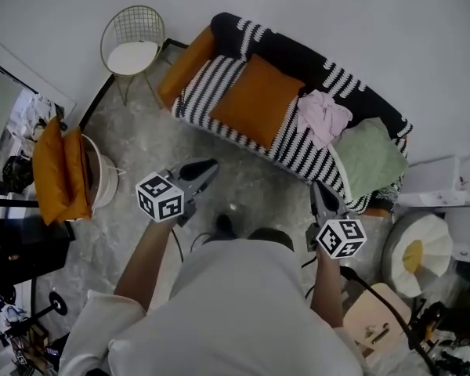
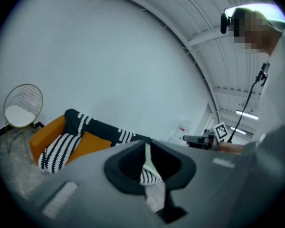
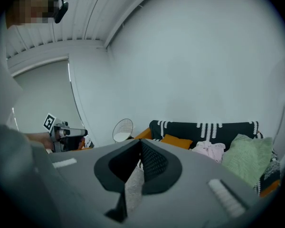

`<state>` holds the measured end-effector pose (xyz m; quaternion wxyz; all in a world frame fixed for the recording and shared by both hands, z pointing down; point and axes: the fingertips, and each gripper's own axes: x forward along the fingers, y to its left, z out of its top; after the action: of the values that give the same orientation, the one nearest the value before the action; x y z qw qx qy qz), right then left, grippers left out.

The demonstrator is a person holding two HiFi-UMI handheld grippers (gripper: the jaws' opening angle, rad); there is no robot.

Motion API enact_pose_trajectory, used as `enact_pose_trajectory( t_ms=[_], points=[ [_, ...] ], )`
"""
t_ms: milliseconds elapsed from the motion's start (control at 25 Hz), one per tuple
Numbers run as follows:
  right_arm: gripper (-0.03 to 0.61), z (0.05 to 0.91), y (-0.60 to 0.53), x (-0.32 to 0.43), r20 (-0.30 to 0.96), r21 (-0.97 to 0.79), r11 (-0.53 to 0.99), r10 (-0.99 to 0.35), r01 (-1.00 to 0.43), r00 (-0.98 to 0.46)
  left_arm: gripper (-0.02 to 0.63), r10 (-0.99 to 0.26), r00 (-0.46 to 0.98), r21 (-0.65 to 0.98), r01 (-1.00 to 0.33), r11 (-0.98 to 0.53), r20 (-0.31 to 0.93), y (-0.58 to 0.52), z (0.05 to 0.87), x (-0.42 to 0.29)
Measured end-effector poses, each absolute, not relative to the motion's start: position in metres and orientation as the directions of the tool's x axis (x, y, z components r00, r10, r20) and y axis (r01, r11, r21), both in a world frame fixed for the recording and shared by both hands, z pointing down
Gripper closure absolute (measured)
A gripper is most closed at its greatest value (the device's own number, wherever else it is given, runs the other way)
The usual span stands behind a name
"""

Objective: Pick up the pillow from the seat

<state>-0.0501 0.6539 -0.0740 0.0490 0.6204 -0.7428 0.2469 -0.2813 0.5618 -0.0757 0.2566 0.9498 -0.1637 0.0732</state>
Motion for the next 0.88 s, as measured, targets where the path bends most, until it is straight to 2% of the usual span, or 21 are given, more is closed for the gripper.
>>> enact_pose_trajectory(
  t_ms=[440,880],
  points=[
    [0.575,-0.063,0.6,-0.013,0.39,-0.317,0.107,-0.891,-0.942,-0.232,0.584,-0.291,0.926,0.476,-0.373,-0.796,0.24,0.52,-0.064,-0.257],
    [0.575,-0.051,0.498,0.052,0.411,-0.311,0.208,-0.85,-0.928,-0.328,0.583,-0.371,0.894,0.496,-0.448,-0.744,0.252,0.455,-0.053,-0.195]
  ],
)
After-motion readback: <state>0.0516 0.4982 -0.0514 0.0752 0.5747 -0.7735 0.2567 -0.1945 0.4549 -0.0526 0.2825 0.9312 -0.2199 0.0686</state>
